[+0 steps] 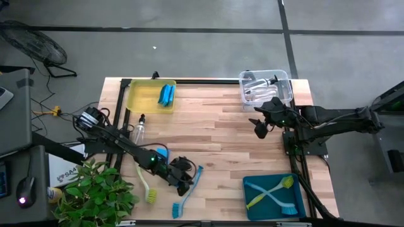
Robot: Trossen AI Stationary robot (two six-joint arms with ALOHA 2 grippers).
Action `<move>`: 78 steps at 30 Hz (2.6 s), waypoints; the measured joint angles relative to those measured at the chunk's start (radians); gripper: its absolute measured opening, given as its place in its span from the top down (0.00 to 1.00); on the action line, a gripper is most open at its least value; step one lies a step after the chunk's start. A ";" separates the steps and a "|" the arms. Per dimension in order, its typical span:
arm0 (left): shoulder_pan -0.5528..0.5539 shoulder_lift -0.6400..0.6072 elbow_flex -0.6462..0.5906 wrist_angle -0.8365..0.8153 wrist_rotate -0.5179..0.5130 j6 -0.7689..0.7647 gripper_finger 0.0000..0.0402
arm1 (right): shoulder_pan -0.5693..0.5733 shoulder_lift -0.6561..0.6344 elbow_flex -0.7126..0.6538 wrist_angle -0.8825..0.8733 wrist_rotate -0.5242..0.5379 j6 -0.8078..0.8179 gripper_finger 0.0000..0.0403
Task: Pick & Place Kitchen Sink Supplies
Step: Put the blue dish brush into the blue bin
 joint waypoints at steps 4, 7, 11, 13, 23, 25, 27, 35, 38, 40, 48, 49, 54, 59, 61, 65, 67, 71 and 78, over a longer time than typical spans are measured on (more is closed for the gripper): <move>0.000 0.047 0.060 -0.036 0.035 0.001 0.67 | 0.000 0.000 0.000 -0.005 0.000 0.004 0.32; 0.000 0.066 0.119 -0.157 0.036 -0.004 0.67 | 0.000 0.000 0.000 -0.006 -0.002 0.005 0.32; 0.000 0.082 0.188 -0.330 0.009 -0.058 0.67 | 0.000 0.000 0.000 -0.014 -0.003 0.008 0.32; 0.000 0.087 0.217 -0.357 0.009 -0.082 0.67 | 0.000 0.000 0.000 -0.019 -0.003 0.008 0.32; -0.009 0.140 0.314 -0.448 0.025 -0.159 0.67 | 0.000 0.000 0.000 -0.023 -0.005 0.026 0.32; -0.009 0.184 0.352 -0.469 0.063 -0.164 0.67 | 0.000 0.000 0.000 -0.023 -0.008 0.027 0.32; -0.008 0.222 0.391 -0.538 0.093 -0.166 0.67 | 0.000 0.000 0.000 -0.025 -0.007 0.027 0.32; -0.006 0.293 0.495 -0.641 0.107 -0.167 0.67 | 0.000 0.000 0.000 -0.029 -0.010 0.045 0.32; -0.006 0.294 0.495 -0.651 0.109 -0.175 0.67 | 0.000 0.000 0.000 -0.029 -0.010 0.045 0.32; -0.007 0.294 0.495 -0.656 0.114 -0.179 0.67 | 0.000 0.000 0.000 -0.030 -0.009 0.053 0.32; -0.009 0.294 0.495 -0.681 0.178 -0.182 0.67 | 0.000 0.000 0.000 -0.052 -0.009 0.064 0.32; -0.013 0.294 0.495 -0.684 0.184 -0.182 0.67 | 0.000 0.000 0.000 -0.053 -0.008 0.064 0.32; -0.016 0.294 0.494 -0.684 0.189 -0.182 0.67 | 0.000 0.000 0.000 -0.053 -0.008 0.064 0.32; -0.014 0.317 0.494 -0.676 0.223 -0.187 0.67 | 0.000 0.000 0.000 -0.057 -0.009 0.064 0.32; -0.014 0.336 0.494 -0.667 0.246 -0.189 0.67 | 0.000 -0.001 -0.008 -0.046 -0.009 0.069 0.32; -0.011 0.342 0.495 -0.650 0.262 -0.174 0.67 | 0.000 -0.002 -0.080 0.005 -0.010 0.072 0.32; -0.009 0.342 0.495 -0.658 0.242 -0.183 0.67 | 0.000 -0.001 -0.128 0.042 -0.019 0.072 0.32; -0.006 0.343 0.495 -0.665 0.260 -0.186 0.69 | 0.000 -0.002 -0.220 0.128 -0.056 0.086 0.32; -0.005 0.344 0.495 -0.684 0.261 -0.185 0.88 | 0.006 -0.003 -0.263 0.255 -0.057 0.086 0.32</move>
